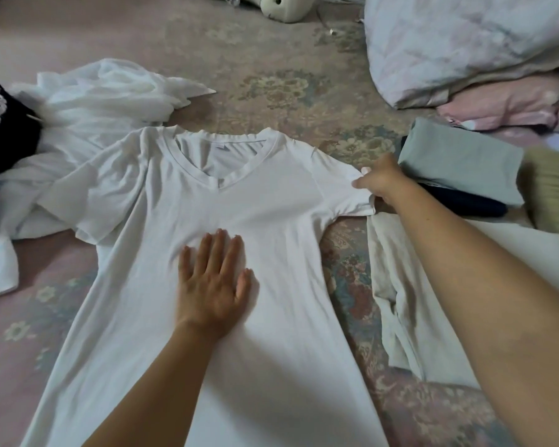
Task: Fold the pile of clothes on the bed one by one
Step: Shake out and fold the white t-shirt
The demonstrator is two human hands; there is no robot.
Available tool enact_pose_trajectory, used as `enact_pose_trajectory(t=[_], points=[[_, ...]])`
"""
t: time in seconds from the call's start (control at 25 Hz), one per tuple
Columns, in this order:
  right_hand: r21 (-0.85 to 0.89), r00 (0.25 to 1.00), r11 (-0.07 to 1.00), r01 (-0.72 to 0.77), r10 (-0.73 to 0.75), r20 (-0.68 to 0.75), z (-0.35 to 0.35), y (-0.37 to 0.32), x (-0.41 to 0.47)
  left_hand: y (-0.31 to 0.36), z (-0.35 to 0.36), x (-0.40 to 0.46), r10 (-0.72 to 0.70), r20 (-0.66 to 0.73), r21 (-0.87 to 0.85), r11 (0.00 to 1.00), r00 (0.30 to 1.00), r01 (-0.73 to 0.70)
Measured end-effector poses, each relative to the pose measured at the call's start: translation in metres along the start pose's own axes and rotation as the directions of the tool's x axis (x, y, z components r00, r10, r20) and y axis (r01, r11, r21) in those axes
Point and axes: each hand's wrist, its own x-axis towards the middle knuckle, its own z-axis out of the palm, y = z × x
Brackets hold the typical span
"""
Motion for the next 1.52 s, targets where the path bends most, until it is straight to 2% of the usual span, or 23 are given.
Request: enact_pose_trajectory(t=[0.08, 0.16, 0.24, 0.36, 0.48, 0.56, 0.64, 0.68, 0.72, 0.8, 0.84, 0.92, 0.96, 1.04, 1.08, 1.12, 1.16, 1.24, 1.28, 1.36, 1.4, 1.44, 1.52], points=[[0.139, 0.999, 0.989, -0.042, 0.045, -0.024, -0.001, -0.004, 0.001, 0.000, 0.000, 0.000, -0.001, -0.005, -0.004, 1.000, 1.000, 0.001], [0.240, 0.987, 0.957, -0.163, 0.158, 0.040, 0.000, -0.007, 0.004, 0.000, -0.001, 0.001, -0.005, -0.011, -0.020, 1.000, 1.000, 0.005], [0.202, 0.970, 0.953, -0.227, 0.203, 0.133, -0.002, -0.010, 0.003, 0.001, -0.001, 0.001, -0.006, -0.023, -0.039, 0.999, 1.000, 0.005], [-0.007, 0.963, 0.987, -0.161, 0.159, 0.217, -0.008, -0.013, 0.002, 0.001, -0.002, 0.001, -0.009, -0.032, -0.062, 0.998, 0.999, 0.007], [-0.065, 0.996, 0.998, -0.023, 0.028, 0.081, -0.014, -0.013, 0.007, 0.000, -0.001, 0.001, -0.007, -0.031, -0.062, 0.998, 0.999, 0.005], [0.109, 1.000, 0.994, 0.003, -0.007, 0.030, -0.016, -0.013, 0.005, 0.001, -0.002, 0.001, -0.008, -0.024, -0.062, 0.998, 1.000, 0.007], [0.324, 0.997, 0.946, -0.012, -0.015, 0.081, -0.019, -0.010, 0.004, 0.001, -0.003, 0.001, -0.012, -0.021, -0.068, 0.998, 1.000, 0.011], [0.327, 0.995, 0.945, -0.001, -0.031, 0.092, -0.020, -0.008, 0.003, 0.001, -0.003, 0.000, -0.014, -0.018, -0.069, 0.998, 1.000, 0.012], [0.256, 0.995, 0.966, 0.049, -0.070, 0.074, -0.023, -0.006, 0.004, 0.001, -0.003, 0.000, -0.012, -0.014, -0.069, 0.998, 1.000, 0.011], [-0.145, 0.975, 0.964, 0.224, -0.220, 0.041, -0.029, 0.000, 0.008, 0.002, -0.004, 0.001, -0.008, -0.006, -0.057, 0.998, 1.000, 0.008], [-0.402, 0.949, 0.861, 0.311, -0.303, 0.086, -0.028, 0.003, 0.008, 0.001, -0.005, 0.001, -0.009, -0.004, -0.049, 0.999, 1.000, 0.009], [-0.742, 0.868, 0.505, 0.441, -0.450, 0.210, -0.020, 0.010, 0.011, 0.001, -0.005, 0.002, -0.010, 0.001, -0.048, 0.999, 1.000, 0.010], [-0.806, 0.829, 0.367, 0.463, -0.501, 0.248, -0.016, 0.012, 0.010, 0.002, -0.005, 0.002, -0.011, 0.006, -0.049, 0.999, 1.000, 0.011], [-0.855, 0.807, 0.254, 0.452, -0.525, 0.270, -0.014, 0.010, 0.005, 0.002, -0.005, 0.001, -0.013, 0.007, -0.050, 0.999, 1.000, 0.014], [-0.855, 0.807, 0.262, 0.448, -0.530, 0.261, -0.016, 0.009, 0.003, 0.002, -0.005, 0.001, -0.011, 0.002, -0.053, 0.999, 1.000, 0.012], [-0.833, 0.815, 0.329, 0.445, -0.535, 0.224, -0.019, 0.010, 0.003, 0.002, -0.005, 0.001, -0.008, -0.003, -0.058, 0.998, 1.000, 0.008], [-0.763, 0.834, 0.474, 0.439, -0.530, 0.151, -0.023, 0.009, 0.005, 0.001, -0.004, 0.002, -0.004, -0.008, -0.063, 0.998, 1.000, 0.003], [-0.396, 0.912, 0.838, 0.375, -0.411, -0.007, -0.027, 0.004, 0.008, 0.001, -0.004, 0.001, -0.002, -0.010, -0.062, 0.998, 1.000, 0.002], [-0.141, 0.950, 0.942, 0.305, -0.311, -0.024, -0.027, 0.000, 0.009, 0.001, -0.003, 0.001, -0.003, -0.009, -0.060, 0.998, 1.000, 0.002], [0.256, 0.988, 0.958, 0.131, -0.148, 0.047, -0.026, -0.006, 0.009, 0.001, -0.003, 0.001, -0.006, -0.006, -0.065, 0.998, 1.000, 0.006], [0.352, 0.987, 0.932, 0.082, -0.124, 0.098, -0.026, -0.008, 0.005, 0.001, -0.003, 0.001, -0.006, -0.001, -0.064, 0.998, 1.000, 0.006], [0.356, 0.982, 0.931, 0.081, -0.135, 0.129, -0.026, -0.009, 0.002, 0.001, -0.003, 0.001, -0.006, 0.003, -0.062, 0.998, 1.000, 0.006], [0.202, 0.971, 0.963, 0.179, -0.205, 0.120, -0.027, -0.010, 0.001, 0.001, -0.002, 0.001, -0.003, 0.000, -0.053, 0.999, 1.000, 0.003]])
